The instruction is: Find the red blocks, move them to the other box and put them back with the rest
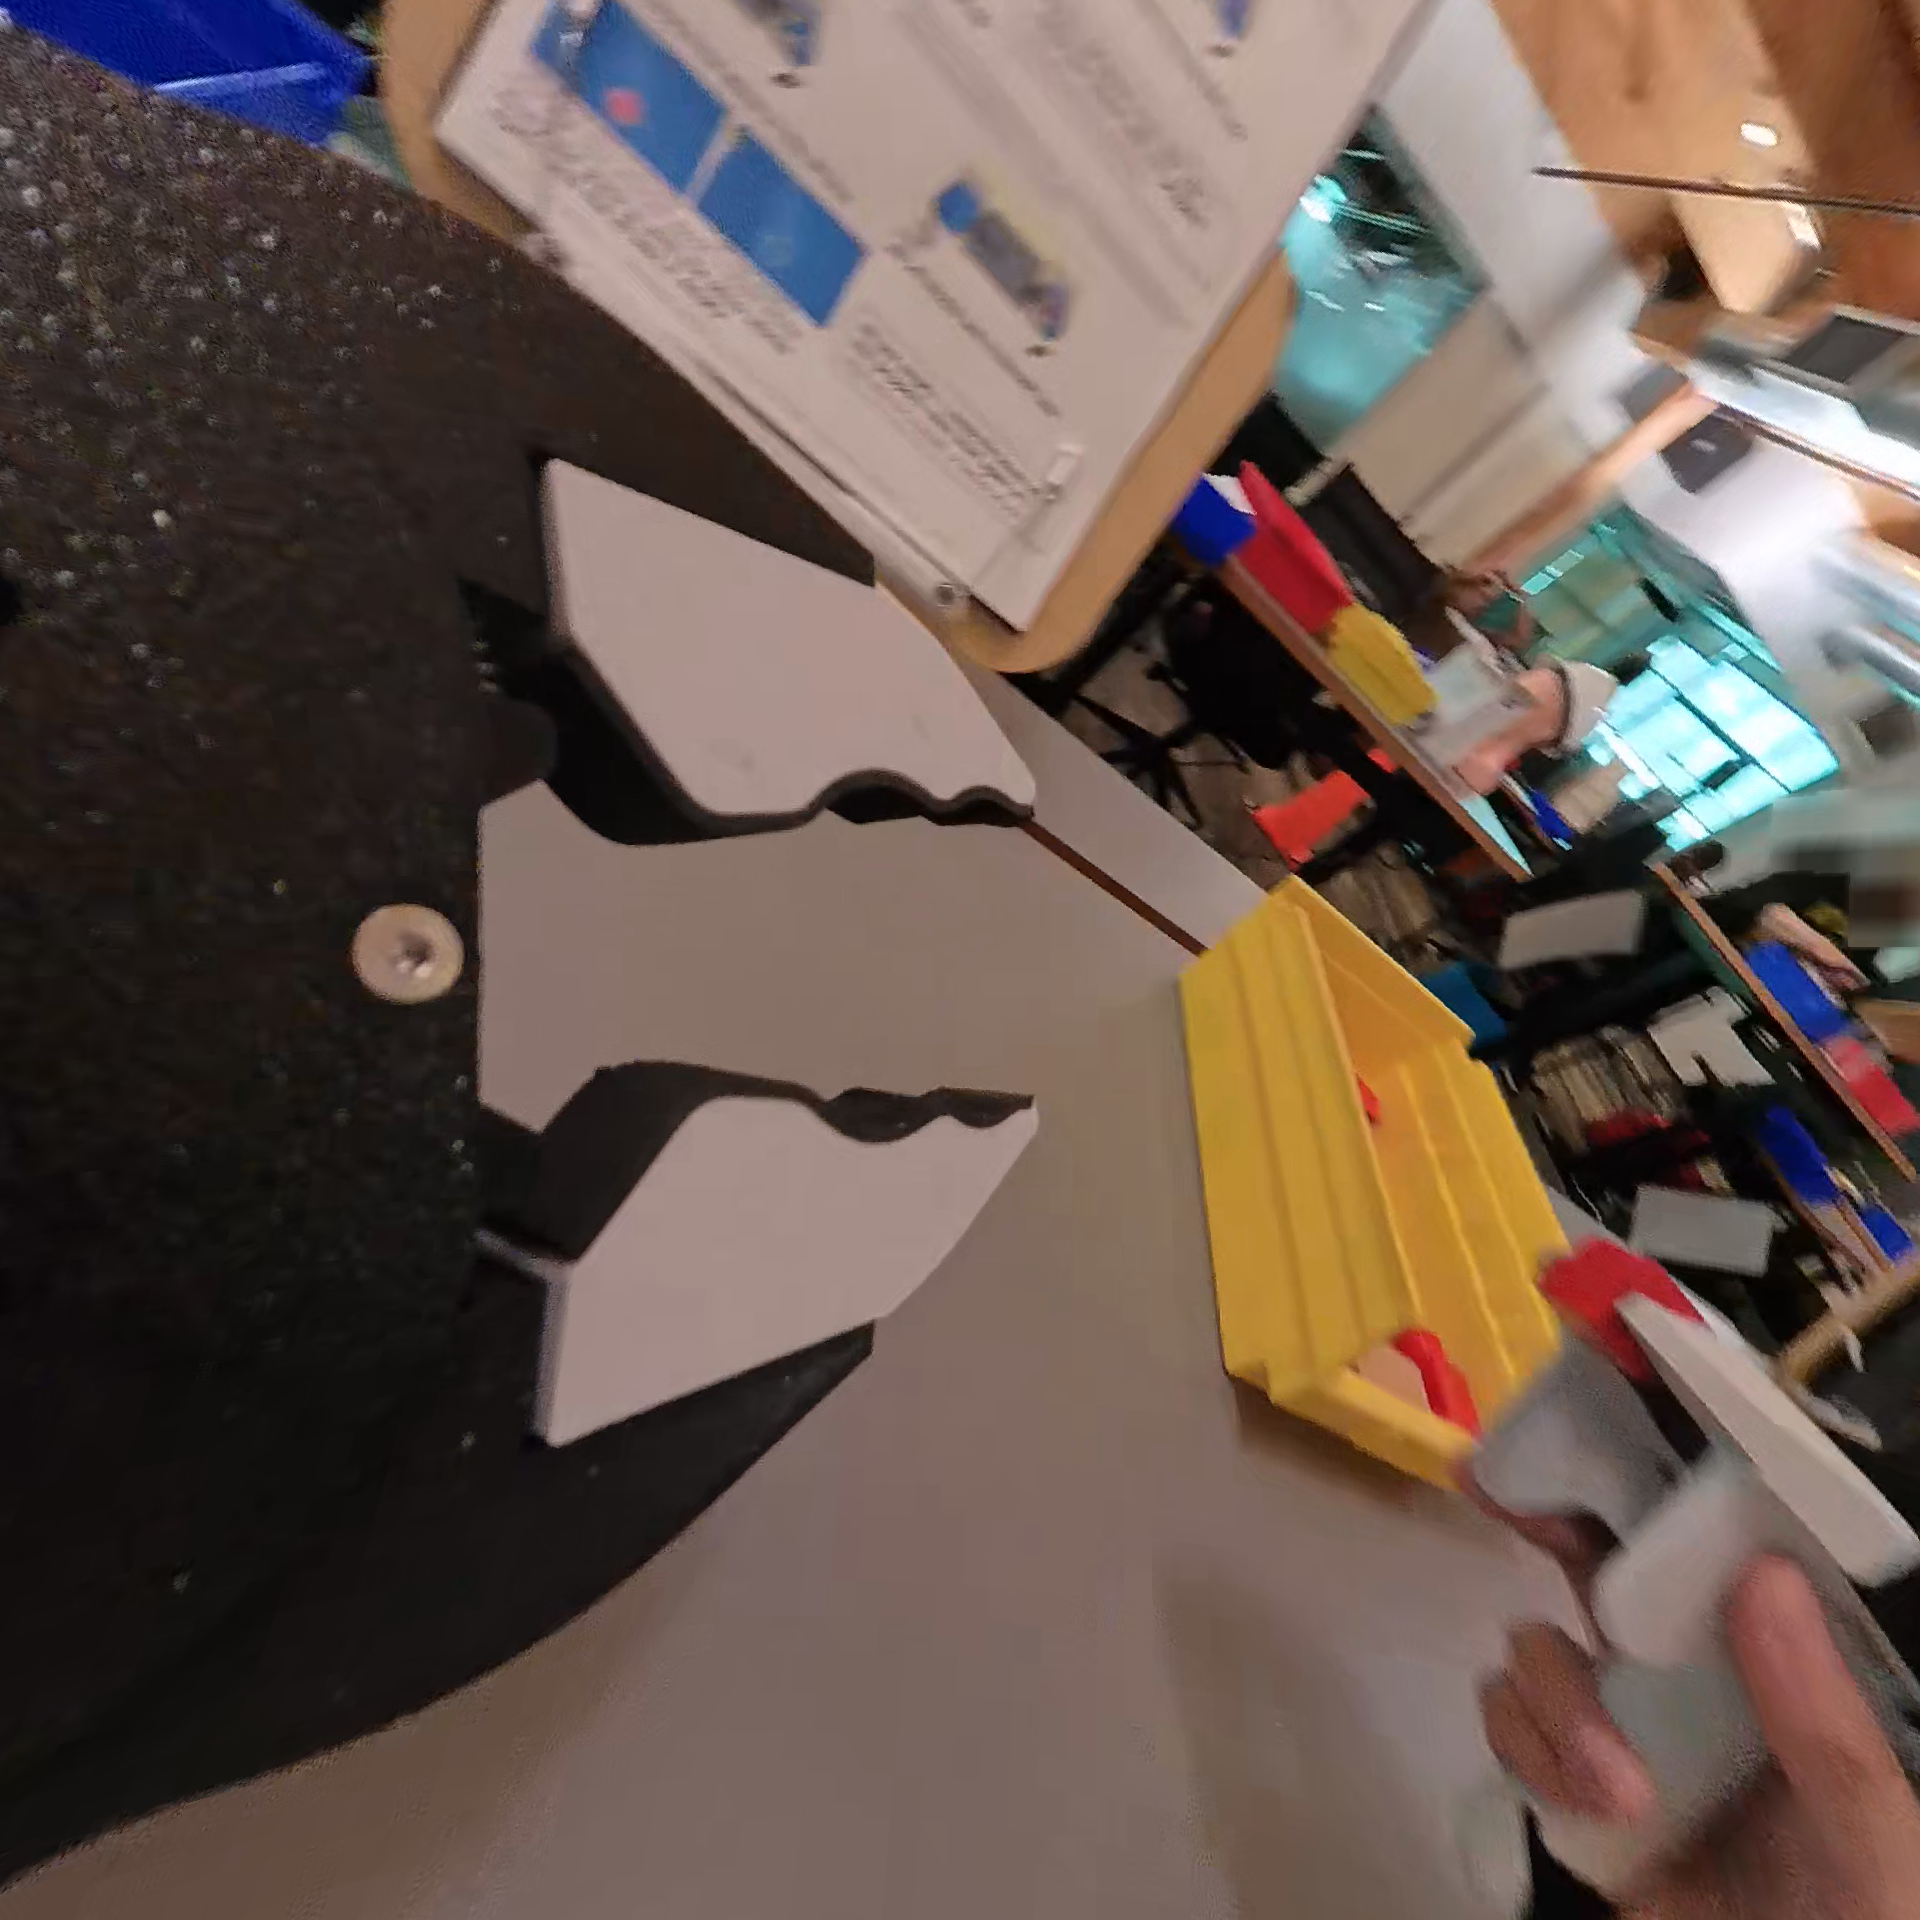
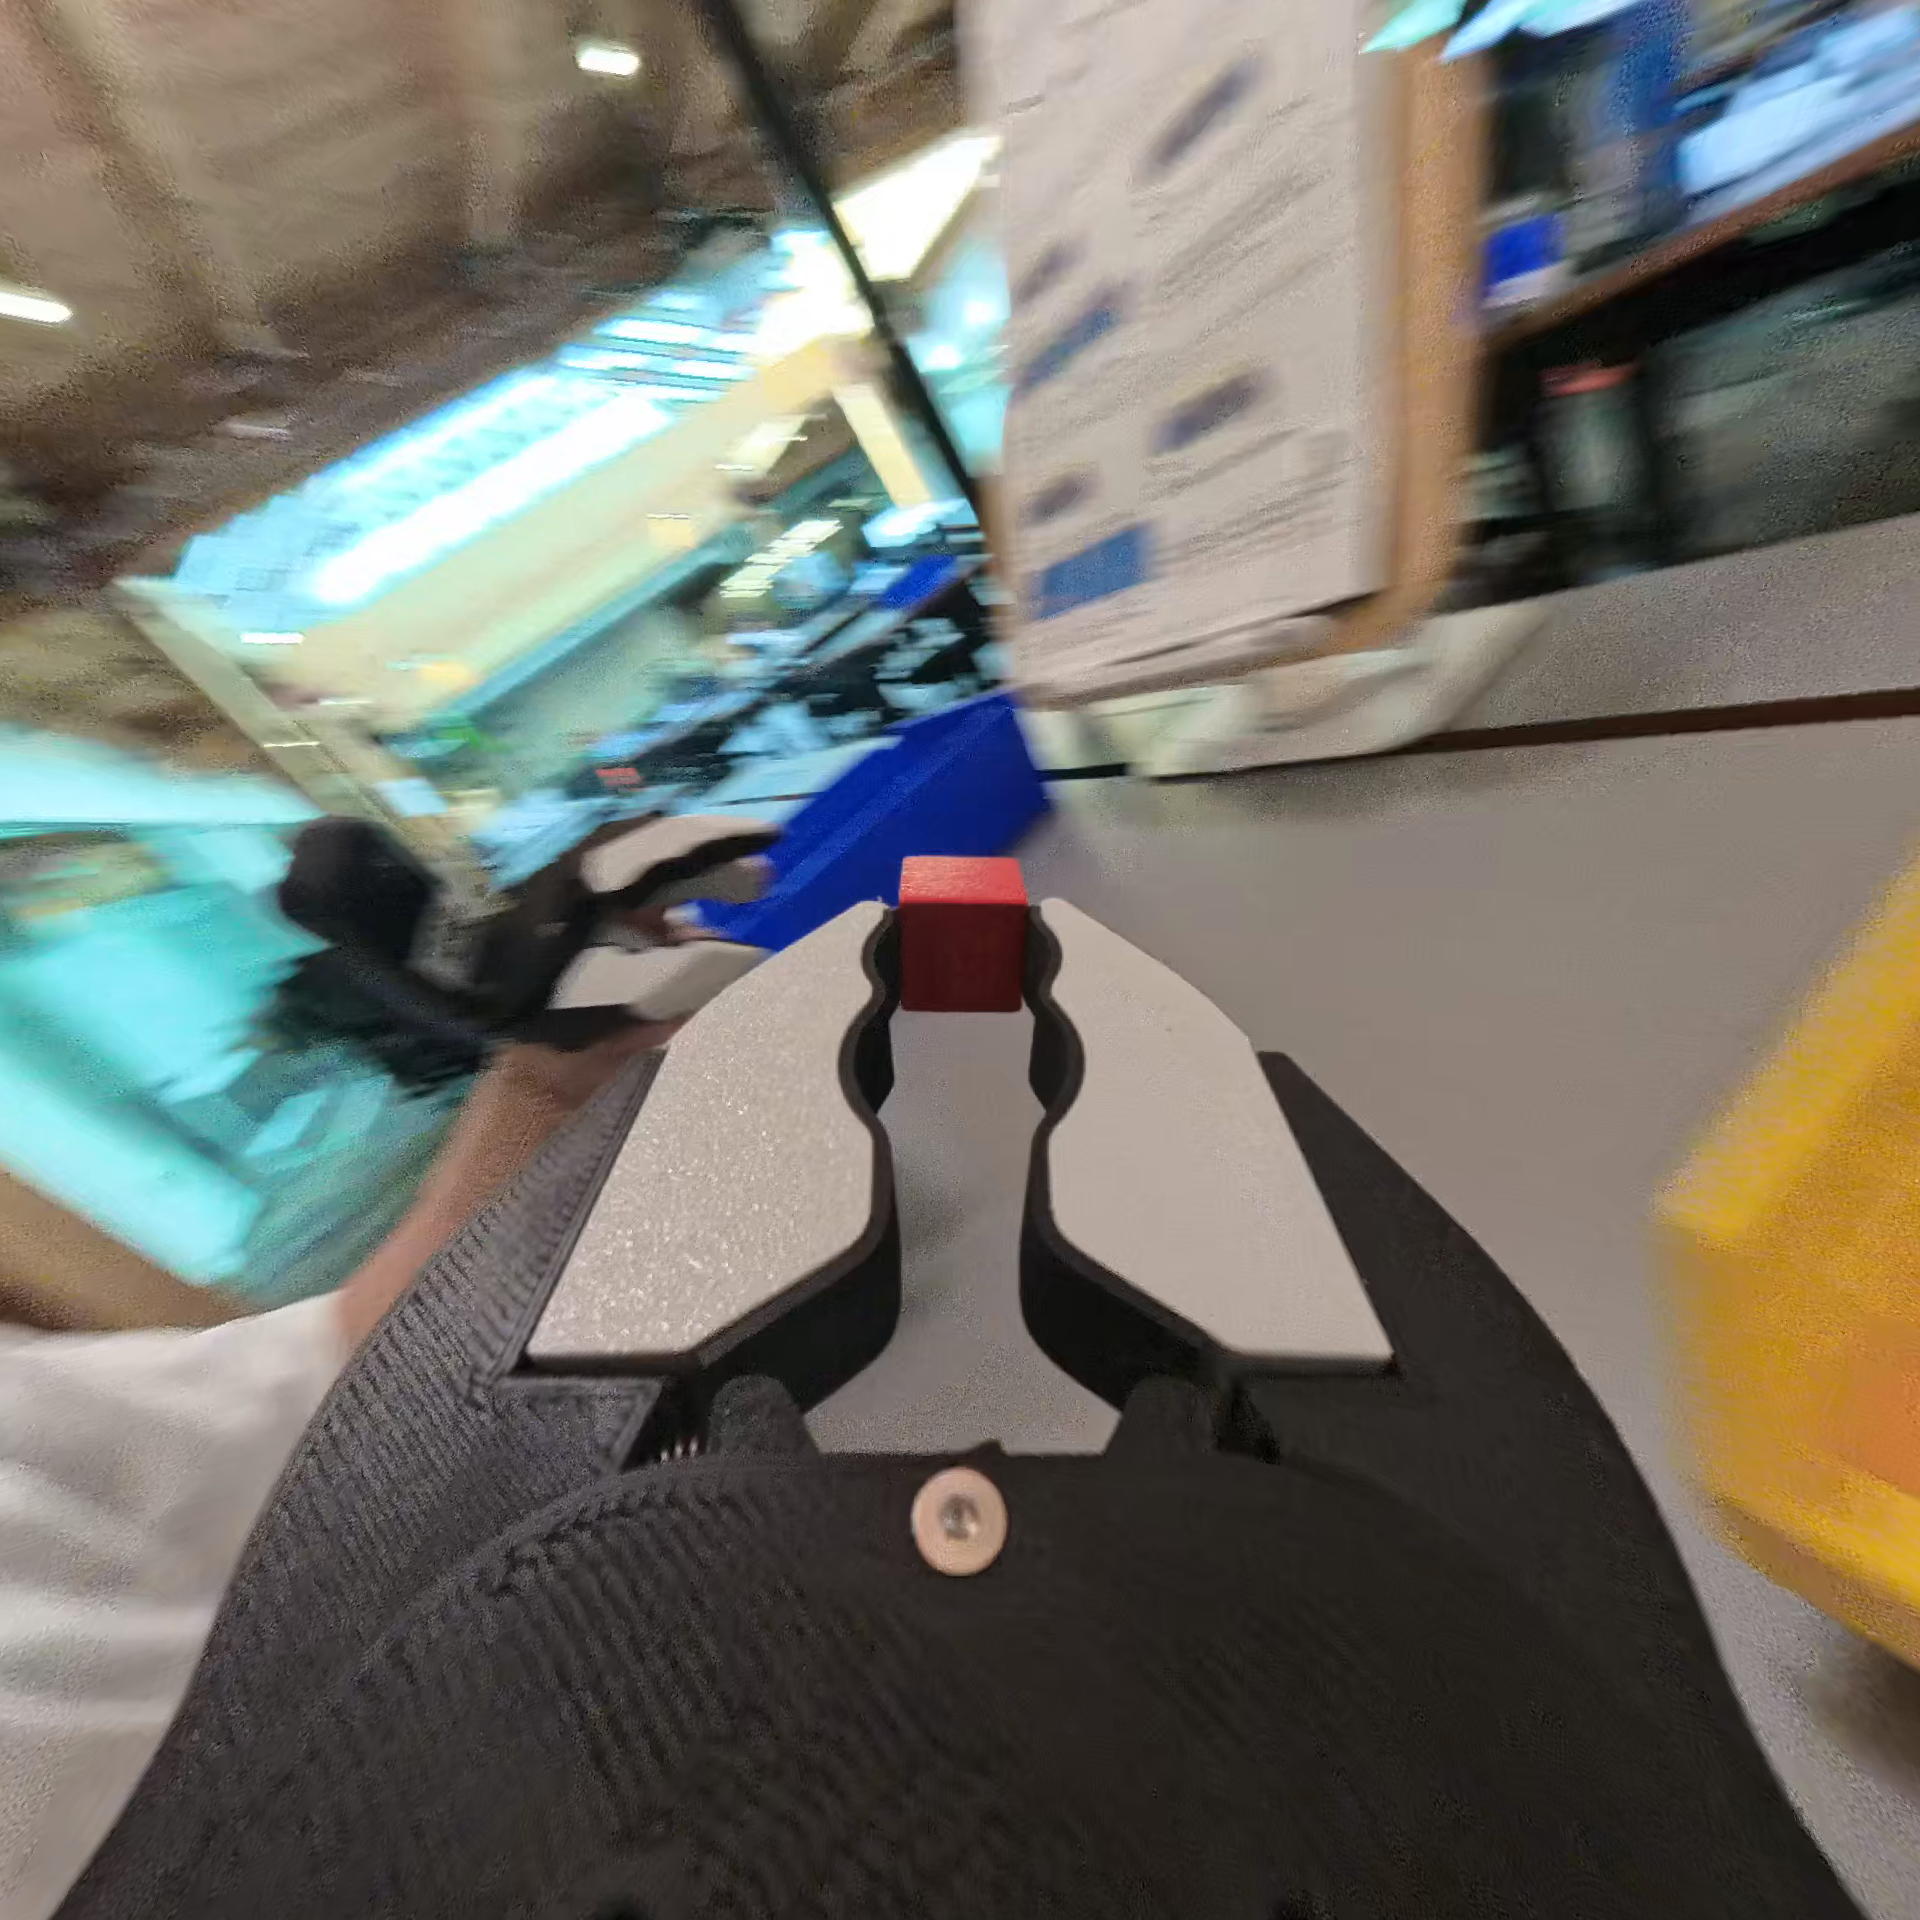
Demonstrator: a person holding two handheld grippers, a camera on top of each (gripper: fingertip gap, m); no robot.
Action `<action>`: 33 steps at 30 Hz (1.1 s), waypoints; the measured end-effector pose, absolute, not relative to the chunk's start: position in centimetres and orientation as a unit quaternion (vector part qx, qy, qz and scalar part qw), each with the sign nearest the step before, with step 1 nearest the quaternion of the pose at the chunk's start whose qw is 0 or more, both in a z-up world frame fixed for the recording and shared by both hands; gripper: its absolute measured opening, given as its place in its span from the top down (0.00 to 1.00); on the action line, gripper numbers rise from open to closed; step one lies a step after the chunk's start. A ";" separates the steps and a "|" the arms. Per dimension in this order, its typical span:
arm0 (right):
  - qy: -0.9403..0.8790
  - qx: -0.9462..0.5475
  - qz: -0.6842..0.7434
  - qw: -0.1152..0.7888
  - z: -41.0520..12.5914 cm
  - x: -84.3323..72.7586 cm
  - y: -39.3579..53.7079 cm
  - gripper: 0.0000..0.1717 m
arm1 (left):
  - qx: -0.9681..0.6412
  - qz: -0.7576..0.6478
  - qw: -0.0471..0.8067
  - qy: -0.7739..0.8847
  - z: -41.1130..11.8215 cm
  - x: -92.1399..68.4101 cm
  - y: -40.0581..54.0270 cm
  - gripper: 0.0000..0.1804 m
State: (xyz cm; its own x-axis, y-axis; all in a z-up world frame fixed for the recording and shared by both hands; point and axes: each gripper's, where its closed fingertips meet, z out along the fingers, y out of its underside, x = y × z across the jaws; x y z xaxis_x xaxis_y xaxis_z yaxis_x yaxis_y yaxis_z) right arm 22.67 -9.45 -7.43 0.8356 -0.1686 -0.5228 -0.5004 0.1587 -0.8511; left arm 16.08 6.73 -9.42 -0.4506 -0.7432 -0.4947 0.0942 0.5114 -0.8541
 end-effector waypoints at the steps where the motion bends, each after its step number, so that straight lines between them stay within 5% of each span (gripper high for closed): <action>1: 0.297 -0.650 0.058 0.697 -8.2 24.7 -11.6 0.87 | -0.252 -0.442 0.470 0.721 -10.1 16.3 7.7 0.73; 8: 0.417 -0.736 -0.097 0.525 -12.9 33.8 -19.2 0.87 | -0.327 -0.478 0.457 0.675 -12.4 16.9 10.0 0.74; 17: 0.429 -0.801 -0.076 0.411 -18.3 38.6 -16.4 0.86 | -0.338 -0.459 0.438 0.695 -15.0 16.8 10.2 0.74; 33: 0.360 -0.731 -0.238 0.529 -12.0 27.9 -19.3 0.65 | -0.362 -0.485 0.393 0.692 -16.7 17.6 9.2 0.73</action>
State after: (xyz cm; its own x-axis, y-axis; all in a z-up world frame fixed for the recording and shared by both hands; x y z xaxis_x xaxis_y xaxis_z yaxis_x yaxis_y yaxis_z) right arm 27.90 -19.28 -11.98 0.6283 -0.7773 -0.0333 -0.2743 -0.1813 -0.9444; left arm 17.61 9.16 -16.67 -0.4282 -0.8829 -0.1928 -0.1197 0.2669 -0.9563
